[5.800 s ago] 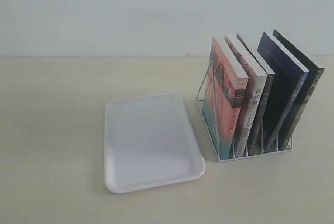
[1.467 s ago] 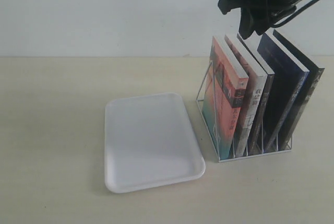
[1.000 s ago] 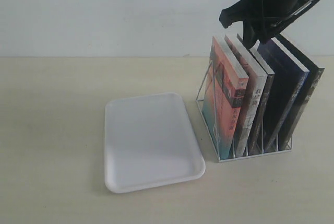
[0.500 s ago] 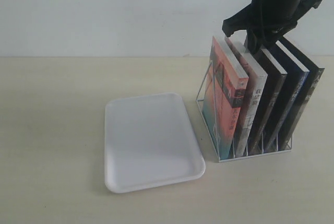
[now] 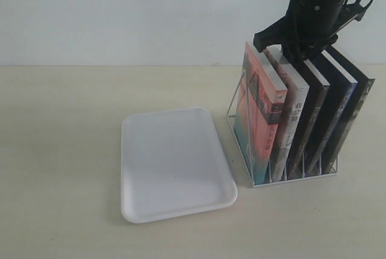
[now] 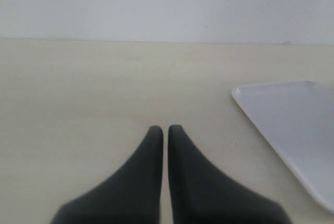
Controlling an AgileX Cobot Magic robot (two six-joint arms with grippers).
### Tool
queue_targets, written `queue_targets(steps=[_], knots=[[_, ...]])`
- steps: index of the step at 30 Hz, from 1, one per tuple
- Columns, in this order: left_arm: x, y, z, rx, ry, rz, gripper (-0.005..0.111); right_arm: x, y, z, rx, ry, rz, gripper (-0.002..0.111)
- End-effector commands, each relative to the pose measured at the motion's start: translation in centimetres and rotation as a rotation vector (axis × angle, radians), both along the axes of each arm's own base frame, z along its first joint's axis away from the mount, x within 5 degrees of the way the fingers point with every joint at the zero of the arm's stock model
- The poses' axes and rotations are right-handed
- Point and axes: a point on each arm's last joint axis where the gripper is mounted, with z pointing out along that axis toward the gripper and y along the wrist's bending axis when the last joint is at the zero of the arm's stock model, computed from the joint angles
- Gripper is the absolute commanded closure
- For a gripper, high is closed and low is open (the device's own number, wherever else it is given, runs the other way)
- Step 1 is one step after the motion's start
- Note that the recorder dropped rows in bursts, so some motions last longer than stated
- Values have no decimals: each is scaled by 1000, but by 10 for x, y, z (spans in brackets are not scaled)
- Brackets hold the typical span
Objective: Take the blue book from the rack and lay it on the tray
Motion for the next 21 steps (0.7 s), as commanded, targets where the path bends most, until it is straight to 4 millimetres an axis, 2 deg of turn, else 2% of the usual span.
queue_targets(steps=[1,4,5,13,17,21], knots=[[0,0,1,-12,-8,1,103,0,0,2,-2,-6,0,84],[0,0,1,-12,-8,1,103,1,1,-1,-5,1,0,105],[0,0,1,-12,-8,1,103,2,1,-2,-6,3,0,108],[0,0,1,-12,-8,1,103,4,0,-3,-24,-3,1,108],[0,0,1,-12,-8,1,103,4,-3,15,-26,-65,-4,108],[0,0,1,-12,-8,1,103,-4,-5,50,10,-158,0,108]])
